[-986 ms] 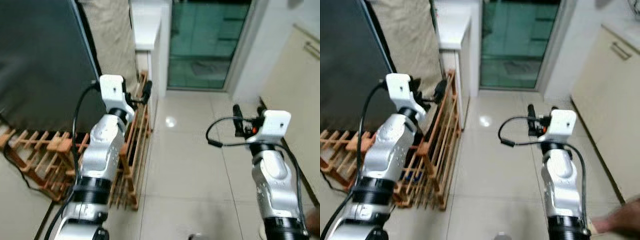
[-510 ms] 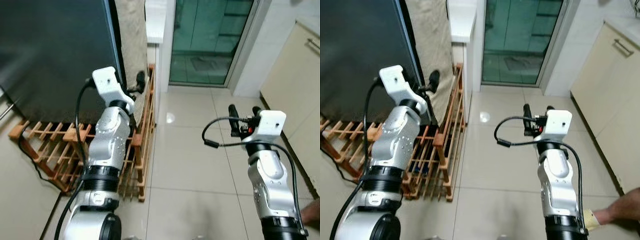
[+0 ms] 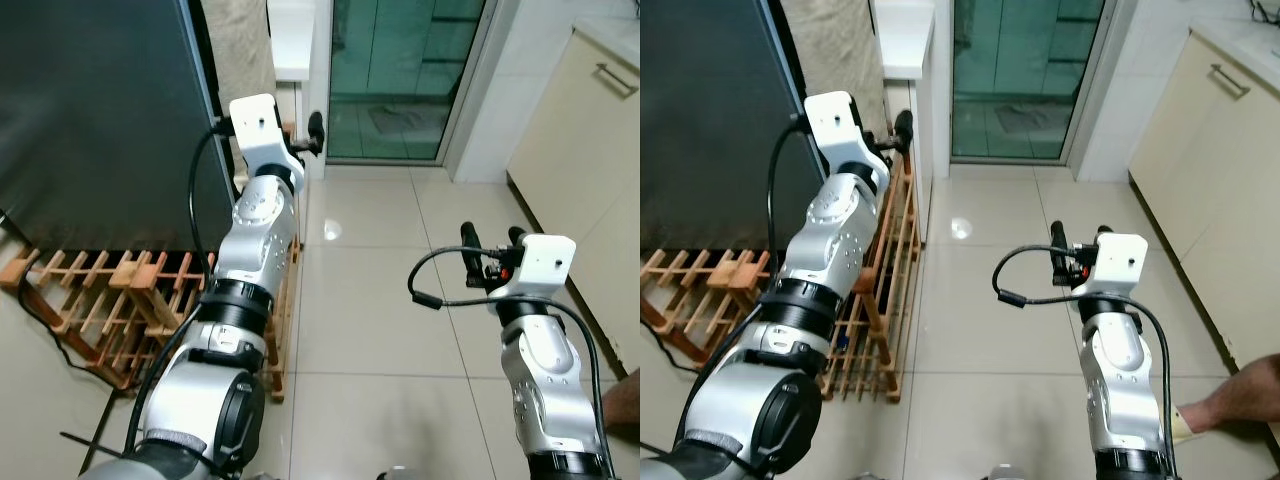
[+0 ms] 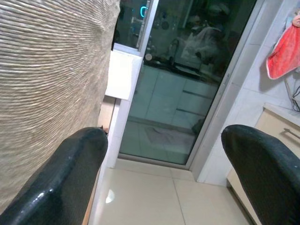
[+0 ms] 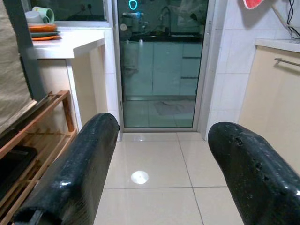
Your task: Restocking fridge
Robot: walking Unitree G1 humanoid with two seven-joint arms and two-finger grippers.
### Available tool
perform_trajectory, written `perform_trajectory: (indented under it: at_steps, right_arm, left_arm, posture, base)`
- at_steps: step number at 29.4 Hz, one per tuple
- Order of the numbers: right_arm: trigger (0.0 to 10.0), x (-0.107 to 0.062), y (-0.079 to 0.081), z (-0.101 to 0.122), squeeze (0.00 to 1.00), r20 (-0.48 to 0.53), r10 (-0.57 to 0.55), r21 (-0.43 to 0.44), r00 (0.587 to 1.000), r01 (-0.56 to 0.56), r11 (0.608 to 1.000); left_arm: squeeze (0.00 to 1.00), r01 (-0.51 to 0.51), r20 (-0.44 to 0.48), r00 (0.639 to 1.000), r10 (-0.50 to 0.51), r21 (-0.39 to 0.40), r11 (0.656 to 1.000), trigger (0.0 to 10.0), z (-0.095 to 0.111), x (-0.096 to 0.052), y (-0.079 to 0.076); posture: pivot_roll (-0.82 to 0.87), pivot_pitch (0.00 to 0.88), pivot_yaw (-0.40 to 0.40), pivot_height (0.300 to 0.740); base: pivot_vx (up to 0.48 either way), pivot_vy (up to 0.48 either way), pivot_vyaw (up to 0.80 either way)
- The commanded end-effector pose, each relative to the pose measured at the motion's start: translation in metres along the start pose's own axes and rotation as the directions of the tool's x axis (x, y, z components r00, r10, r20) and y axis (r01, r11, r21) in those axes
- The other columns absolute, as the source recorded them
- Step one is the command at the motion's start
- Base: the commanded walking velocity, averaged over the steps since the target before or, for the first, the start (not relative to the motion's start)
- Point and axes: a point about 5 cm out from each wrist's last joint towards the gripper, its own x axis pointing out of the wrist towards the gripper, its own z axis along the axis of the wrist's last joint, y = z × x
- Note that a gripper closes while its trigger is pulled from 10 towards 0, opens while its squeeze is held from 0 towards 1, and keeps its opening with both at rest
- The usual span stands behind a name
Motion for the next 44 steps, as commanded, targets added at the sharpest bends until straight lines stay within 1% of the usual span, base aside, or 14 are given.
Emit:
perform_trajectory:
  at_steps: [1, 5, 7, 11, 14, 18, 26, 27, 28, 29, 31, 34, 38, 44]
  right_arm:
    - [10.0, -0.002, -0.001, 0.005, 0.0, 0.013, -0.004, 0.011, 1.0, 0.004, 1.0]
    - [10.0, -0.005, -0.002, 0.003, 0.0, 0.005, -0.008, 0.006, 1.0, 0.008, 1.0]
    - [10.0, -0.006, -0.005, 0.004, 0.0, 0.004, -0.019, 0.007, 1.0, 0.019, 1.0]
    - [10.0, -0.006, -0.006, 0.004, 0.0, 0.005, -0.018, 0.012, 1.0, 0.018, 1.0]
    - [10.0, -0.004, -0.005, 0.005, 0.0, 0.004, -0.009, 0.017, 1.0, 0.009, 1.0]
    - [10.0, 0.003, 0.0, 0.016, 0.0, 0.041, 0.015, 0.0, 0.999, -0.015, 1.0]
    - [10.0, 0.004, 0.001, 0.051, 0.0, 0.18, -0.013, -0.069, 0.984, 0.026, 0.997]
    - [10.0, -0.006, 0.004, 0.067, 0.0, 0.26, -0.014, -0.083, 0.966, 0.037, 0.996]
    - [10.0, -0.006, 0.004, 0.067, 0.0, 0.26, -0.014, -0.083, 0.966, 0.037, 0.996]
    - [10.0, -0.025, 0.006, 0.093, 0.0, 0.395, -0.04, -0.09, 0.918, 0.082, 0.993]
    - [10.0, -0.027, 0.007, 0.101, 0.0, 0.433, -0.05, -0.093, 0.9, 0.1, 0.991]
    - [10.0, -0.018, 0.007, 0.122, 0.0, 0.494, -0.061, -0.084, 0.868, 0.117, 0.99]
    - [10.0, -0.001, 0.01, 0.17, 0.0, 0.617, -0.031, -0.085, 0.786, 0.106, 0.991]
    - [10.0, 0.003, 0.009, 0.171, 0.0, 0.612, -0.049, -0.08, 0.789, 0.123, 0.989]
  left_arm:
    - [0.0, -0.013, 0.024, 1.0, 0.012, 0.014, 1.0, 10.0, 0.007, 0.004, -0.001]
    - [0.0, -0.001, 0.015, 1.0, 0.0, 0.025, 1.0, 10.0, 0.004, 0.001, 0.007]
    - [0.0, -0.011, -0.006, 1.0, 0.012, 0.06, 0.998, 10.0, -0.004, -0.013, 0.034]
    - [0.0, -0.006, -0.001, 1.0, 0.006, 0.052, 0.999, 10.0, -0.006, -0.026, 0.05]
    - [0.0, 0.03, 0.061, 0.998, -0.033, 0.048, 0.998, 10.0, 0.002, -0.043, 0.063]
    - [0.0, 0.039, 0.112, 0.992, -0.05, 0.1, 0.994, 10.0, 0.009, -0.051, 0.072]
    - [0.0, 0.029, 0.177, 0.983, -0.051, 0.126, 0.992, 10.0, 0.026, -0.063, 0.075]
    - [0.0, 0.025, 0.224, 0.974, -0.041, 0.075, 0.997, 10.0, 0.035, -0.077, 0.076]
    - [0.0, 0.025, 0.224, 0.974, -0.041, 0.075, 0.997, 10.0, 0.035, -0.077, 0.076]
    - [0.0, -0.001, 0.329, 0.944, -0.014, 0.043, 0.999, 10.0, 0.051, -0.107, 0.073]
    - [0.0, -0.017, 0.36, 0.933, 0.005, 0.031, 0.999, 10.0, 0.056, -0.112, 0.071]
    - [0.0, -0.007, 0.414, 0.91, -0.002, 0.021, 1.0, 10.0, 0.069, -0.108, 0.058]
    - [0.0, 0.045, 0.527, 0.844, -0.097, 0.111, 0.993, 10.0, 0.109, -0.089, 0.032]
    - [0.0, 0.115, 0.56, 0.815, -0.148, 0.094, 0.989, 10.0, 0.125, -0.09, 0.023]
  posture:
    - [-0.23, 0.0, 0.049, 0.74]
    - [-0.24, 0.0, 0.054, 0.74]
    - [-0.24, 0.0, 0.058, 0.74]
    - [-0.2, 0.0, 0.05, 0.74]
    - [-0.16, 0.0, 0.029, 0.74]
    - [-0.13, 0.0, 0.01, 0.74]
    - [-0.11, 0.0, 0.001, 0.74]
    - [-0.1, 0.0, -0.006, 0.74]
    - [-0.1, 0.0, -0.006, 0.74]
    - [-0.09, 0.0, -0.017, 0.74]
    - [-0.08, 0.0, -0.025, 0.74]
    - [-0.08, 0.0, -0.026, 0.74]
    - [-0.09, 0.0, -0.038, 0.74]
    - [-0.1, 0.0, -0.035, 0.74]
  base:
    - [0.0, 0.0, 0.0]
    - [0.0, 0.0, 0.0]
    - [0.0, 0.0, 0.0]
    - [0.0, 0.0, 0.0]
    - [0.0, 0.0, 0.0]
    - [0.0, 0.0, 0.0]
    - [0.0, 0.0, 0.0]
    - [0.0, 0.0, 0.0]
    - [0.0, 0.0, 0.0]
    - [0.0, 0.0, 0.0]
    - [0.0, 0.0, 0.0]
    - [0.0, 0.0, 0.0]
    - [0.0, 0.0, 0.0]
    - [0.0, 0.0, 0.0]
